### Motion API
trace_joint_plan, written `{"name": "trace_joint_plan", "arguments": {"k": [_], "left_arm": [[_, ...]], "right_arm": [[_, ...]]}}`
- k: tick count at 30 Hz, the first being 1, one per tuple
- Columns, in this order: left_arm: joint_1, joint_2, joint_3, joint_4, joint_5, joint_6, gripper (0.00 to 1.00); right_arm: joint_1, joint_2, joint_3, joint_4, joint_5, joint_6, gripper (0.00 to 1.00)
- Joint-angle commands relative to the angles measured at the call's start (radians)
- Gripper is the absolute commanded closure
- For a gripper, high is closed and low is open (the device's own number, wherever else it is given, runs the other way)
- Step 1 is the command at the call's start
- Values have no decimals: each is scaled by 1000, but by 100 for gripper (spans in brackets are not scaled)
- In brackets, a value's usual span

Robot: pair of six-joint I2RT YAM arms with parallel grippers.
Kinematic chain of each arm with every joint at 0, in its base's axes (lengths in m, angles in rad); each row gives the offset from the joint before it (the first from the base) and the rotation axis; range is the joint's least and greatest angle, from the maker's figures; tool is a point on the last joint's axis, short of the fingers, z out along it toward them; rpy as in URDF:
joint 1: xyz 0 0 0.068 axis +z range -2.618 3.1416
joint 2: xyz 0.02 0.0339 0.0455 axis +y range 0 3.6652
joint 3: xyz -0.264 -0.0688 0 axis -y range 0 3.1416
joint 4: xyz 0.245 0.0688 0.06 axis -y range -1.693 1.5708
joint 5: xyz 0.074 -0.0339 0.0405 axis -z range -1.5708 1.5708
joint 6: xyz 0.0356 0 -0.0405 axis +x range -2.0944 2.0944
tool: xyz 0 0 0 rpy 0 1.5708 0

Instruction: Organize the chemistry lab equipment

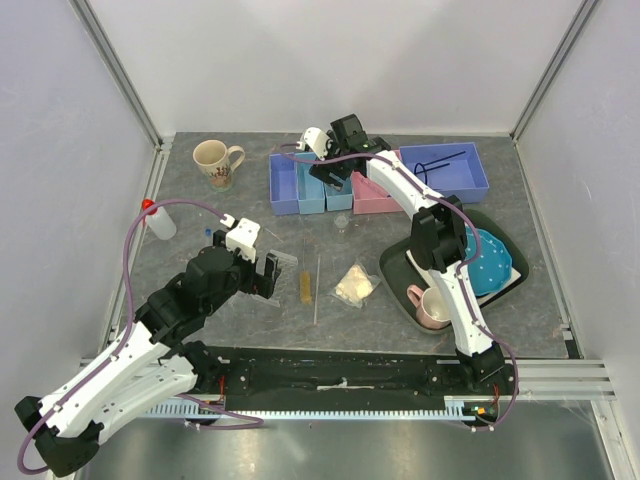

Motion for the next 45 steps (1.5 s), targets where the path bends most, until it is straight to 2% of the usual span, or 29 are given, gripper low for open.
{"name": "trace_joint_plan", "arguments": {"k": [1,8,28,35,42,45], "left_arm": [[2,-8,0,44,-17,26,2],[2,-19,-3,42,-12,28,2],[2,-34,-5,42,-4,29,2],[2,-36,-3,44,3,29,2],[2,-46,-3,44,19,23,2],[3,-49,-3,42,23,22,2]], "right_arm": [[-4,-24,7,53,-18,-19,11],[4,-98,-38,52,-40,-22,2],[39,-208,-65,30,-66,13,2],[43,-329,-114,21,-123,95,2],[40,-549,-359,54,-239,214,2],[40,-624,-465,97,-236,247,2]]}}
